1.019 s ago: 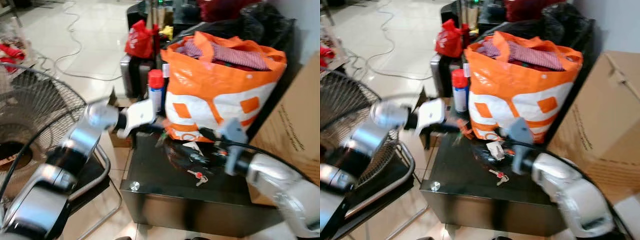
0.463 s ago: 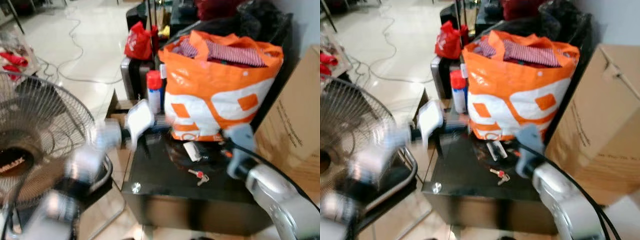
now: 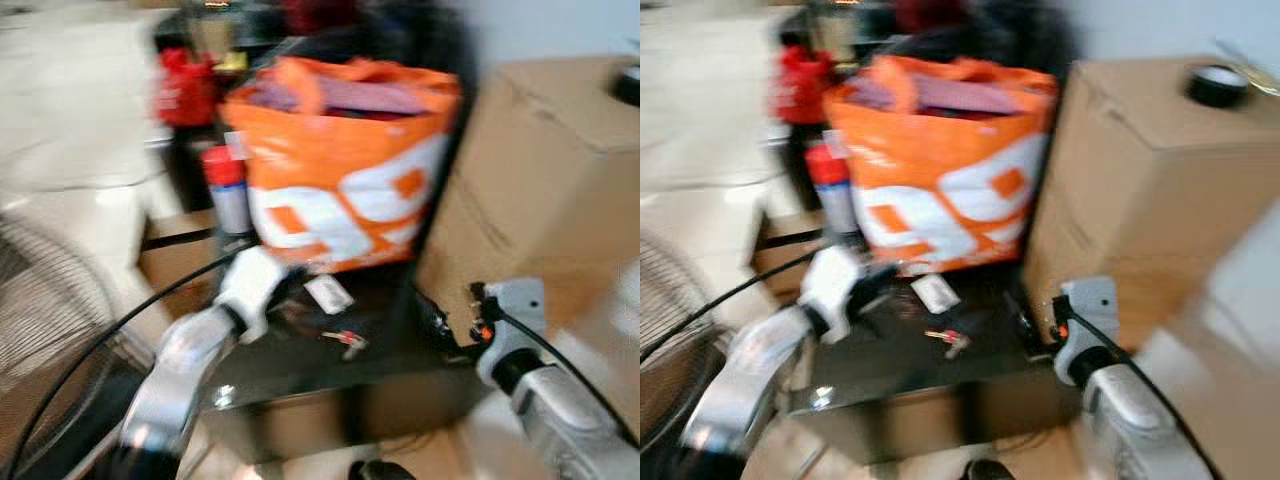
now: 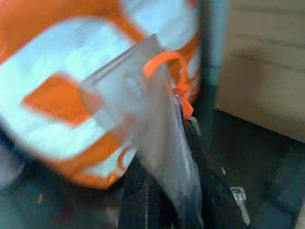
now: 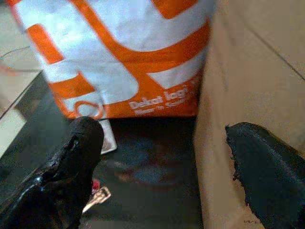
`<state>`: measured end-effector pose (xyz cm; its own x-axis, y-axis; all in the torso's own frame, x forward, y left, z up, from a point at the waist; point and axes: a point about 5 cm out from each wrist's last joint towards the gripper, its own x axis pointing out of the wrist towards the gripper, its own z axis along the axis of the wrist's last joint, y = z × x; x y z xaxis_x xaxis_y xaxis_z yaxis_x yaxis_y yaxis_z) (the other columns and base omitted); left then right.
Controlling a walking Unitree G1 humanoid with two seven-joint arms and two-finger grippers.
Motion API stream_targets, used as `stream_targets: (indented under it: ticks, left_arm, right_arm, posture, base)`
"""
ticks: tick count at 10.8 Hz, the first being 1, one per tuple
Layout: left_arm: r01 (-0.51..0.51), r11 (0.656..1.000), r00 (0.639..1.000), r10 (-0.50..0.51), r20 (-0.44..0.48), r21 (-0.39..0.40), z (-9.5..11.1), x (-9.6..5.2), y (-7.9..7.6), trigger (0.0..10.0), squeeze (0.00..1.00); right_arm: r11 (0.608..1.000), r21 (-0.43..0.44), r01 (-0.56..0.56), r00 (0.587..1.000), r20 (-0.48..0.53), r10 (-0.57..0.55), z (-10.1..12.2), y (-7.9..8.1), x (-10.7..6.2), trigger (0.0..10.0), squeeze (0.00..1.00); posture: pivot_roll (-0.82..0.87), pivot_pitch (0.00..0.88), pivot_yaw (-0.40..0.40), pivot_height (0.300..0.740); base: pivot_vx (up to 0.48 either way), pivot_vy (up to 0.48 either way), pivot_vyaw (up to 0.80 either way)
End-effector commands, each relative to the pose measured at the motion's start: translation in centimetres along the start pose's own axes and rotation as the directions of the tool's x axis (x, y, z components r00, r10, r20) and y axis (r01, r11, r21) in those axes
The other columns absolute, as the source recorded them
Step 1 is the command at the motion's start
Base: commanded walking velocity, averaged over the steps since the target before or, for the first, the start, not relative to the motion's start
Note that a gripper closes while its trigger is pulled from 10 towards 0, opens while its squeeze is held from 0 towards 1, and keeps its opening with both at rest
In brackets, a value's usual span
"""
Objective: Hang keys on a hook
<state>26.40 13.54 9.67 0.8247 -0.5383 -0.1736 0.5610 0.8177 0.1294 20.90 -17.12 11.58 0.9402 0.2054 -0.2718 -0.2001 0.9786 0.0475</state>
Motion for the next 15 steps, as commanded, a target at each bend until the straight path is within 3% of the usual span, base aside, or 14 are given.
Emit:
stream_targets:
  ticks: [1,2,4,5,6,8,10,11,13,15]
  left_arm:
    - [-0.120,0.993,0.992,0.121,0.035,-0.014,0.7,-0.6,0.7,10.0,0.00]
    - [-0.265,0.963,0.961,0.268,0.071,-0.050,0.9,-0.9,1.1,10.0,0.00]
    - [-0.306,0.947,0.947,0.313,0.074,-0.097,0.8,-1.6,1.1,10.0,0.00]
    - [-0.321,0.945,0.944,0.325,0.057,-0.064,0.7,-1.9,1.4,10.0,0.00]
    - [-0.251,0.968,0.967,0.251,0.038,-0.012,0.7,-1.9,1.2,10.0,0.00]
    - [-0.200,0.977,0.980,0.199,0.022,0.081,0.6,-1.9,0.4,10.0,0.00]
    - [-0.187,0.976,0.982,0.186,0.022,0.110,0.8,-1.9,0.4,10.0,0.00]
    - [-0.151,0.982,0.989,0.149,0.021,0.118,1.0,-1.9,0.3,10.0,0.00]
    - [-0.082,0.987,0.996,0.084,-0.002,0.141,0.8,-2.0,0.2,10.0,0.00]
    - [-0.059,0.986,0.998,0.063,-0.022,0.159,0.6,-2.5,0.5,10.0,0.00]
  right_arm:
    - [0.994,-0.030,0.102,0.995,-0.003,-0.103,-0.1,-1.1,0.3,10.0,0.00]
    - [0.995,-0.026,0.093,0.996,-0.009,-0.093,0.0,-0.9,0.7,10.0,0.00]
    - [0.997,-0.016,0.076,0.997,-0.008,-0.076,0.1,-0.8,0.7,10.0,0.00]
    - [0.995,-0.019,0.094,0.996,-0.004,-0.094,0.1,-0.9,0.8,10.0,0.00]
    - [0.993,-0.024,0.112,0.993,-0.018,-0.113,-0.2,-1.1,1.0,10.0,0.00]
    - [0.999,-0.014,0.044,0.999,-0.002,-0.044,-0.2,-0.2,0.8,10.0,0.00]
    - [0.980,0.032,-0.197,0.980,0.046,0.196,1.2,1.3,0.2,10.0,0.00]
    - [0.931,0.007,-0.366,0.930,0.023,0.366,1.4,1.8,-0.9,10.0,0.00]
    - [0.899,-0.030,-0.436,0.899,-0.060,0.434,0.6,1.0,-2.1,10.0,0.00]
    - [0.923,-0.057,-0.381,0.922,-0.105,0.374,0.4,-0.9,-2.6,10.0,0.00]
  posture:
    - [-0.09,0.000,0.039,0.740]
    - [-0.08,0.000,0.033,0.740]
    - [-0.07,0.000,0.024,0.740]
    - [-0.06,0.000,0.015,0.740]
    - [-0.05,0.000,0.015,0.740]
    - [-0.06,0.000,0.022,0.740]
    - [-0.05,0.000,0.028,0.740]
    - [-0.05,0.000,0.034,0.740]
    - [-0.05,0.000,0.035,0.740]
    - [-0.05,0.000,0.029,0.740]
  base:
    - [0.000,0.000,-0.78]
    - [0.000,0.000,-0.78]
    - [0.000,0.000,-0.78]
    - [0.000,0.000,-0.78]
    - [0.000,0.000,-0.76]
    - [0.000,0.000,-0.76]
    - [0.000,0.000,-0.59]
    - [0.000,0.000,0.00]
    - [0.000,0.000,0.00]
    - [0.000,0.000,0.00]
